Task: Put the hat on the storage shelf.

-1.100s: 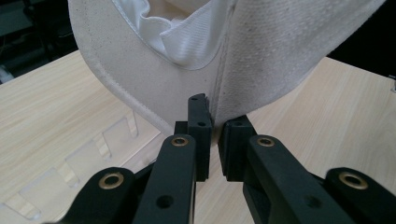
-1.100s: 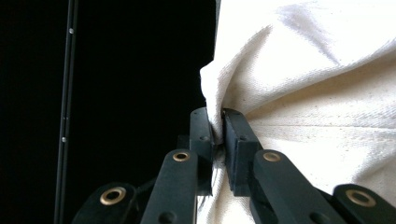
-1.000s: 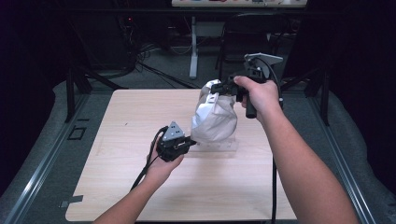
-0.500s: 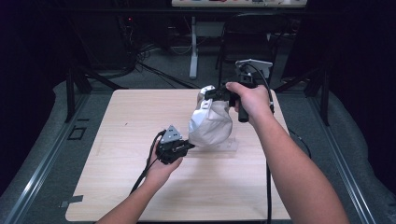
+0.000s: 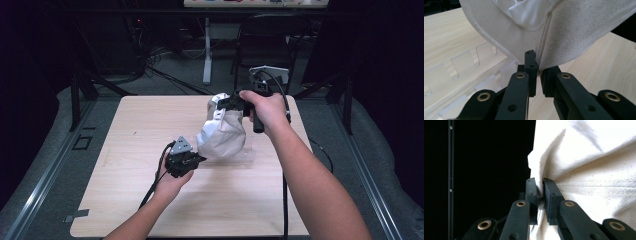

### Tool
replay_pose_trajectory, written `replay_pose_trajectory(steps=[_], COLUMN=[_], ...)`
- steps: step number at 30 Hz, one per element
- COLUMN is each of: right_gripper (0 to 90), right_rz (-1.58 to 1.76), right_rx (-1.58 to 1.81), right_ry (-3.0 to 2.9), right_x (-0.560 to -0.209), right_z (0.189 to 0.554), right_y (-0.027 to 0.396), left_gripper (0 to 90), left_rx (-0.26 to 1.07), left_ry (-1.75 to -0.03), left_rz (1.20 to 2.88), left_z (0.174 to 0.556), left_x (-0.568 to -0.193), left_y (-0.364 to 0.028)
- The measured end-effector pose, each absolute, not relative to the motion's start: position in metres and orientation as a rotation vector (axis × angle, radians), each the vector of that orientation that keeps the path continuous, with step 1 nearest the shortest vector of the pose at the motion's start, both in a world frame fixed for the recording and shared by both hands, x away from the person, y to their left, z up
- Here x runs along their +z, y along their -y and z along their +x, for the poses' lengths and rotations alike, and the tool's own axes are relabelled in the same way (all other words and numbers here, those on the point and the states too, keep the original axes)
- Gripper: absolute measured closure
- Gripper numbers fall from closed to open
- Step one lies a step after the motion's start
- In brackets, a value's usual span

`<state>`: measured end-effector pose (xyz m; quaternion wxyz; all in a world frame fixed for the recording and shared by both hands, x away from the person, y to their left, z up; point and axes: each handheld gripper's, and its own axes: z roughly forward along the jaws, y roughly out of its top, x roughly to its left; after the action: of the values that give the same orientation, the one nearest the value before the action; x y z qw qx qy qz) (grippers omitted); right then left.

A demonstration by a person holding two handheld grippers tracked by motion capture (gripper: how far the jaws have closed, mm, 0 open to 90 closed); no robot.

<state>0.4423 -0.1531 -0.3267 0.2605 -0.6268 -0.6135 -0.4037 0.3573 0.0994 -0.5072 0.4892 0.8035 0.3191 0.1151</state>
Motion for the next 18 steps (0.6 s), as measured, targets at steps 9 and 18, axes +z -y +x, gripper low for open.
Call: replay_pose_trajectory(steps=[9, 18], right_gripper=[83.6, 83.5], right_rz=[-1.689, -1.686], right_rx=[-1.079, -1.089], right_ry=[1.674, 1.687], right_x=[-0.328, -0.325], right_z=[0.443, 0.443], right_y=[0.142, 0.140], left_gripper=[85.6, 85.6], left_rx=[0.310, 0.254], left_ry=[-0.726, -0.753], left_rz=[1.958, 1.911], left_z=[0.357, 0.359], left_x=[-0.511, -0.515], left_y=[-0.101, -0.108])
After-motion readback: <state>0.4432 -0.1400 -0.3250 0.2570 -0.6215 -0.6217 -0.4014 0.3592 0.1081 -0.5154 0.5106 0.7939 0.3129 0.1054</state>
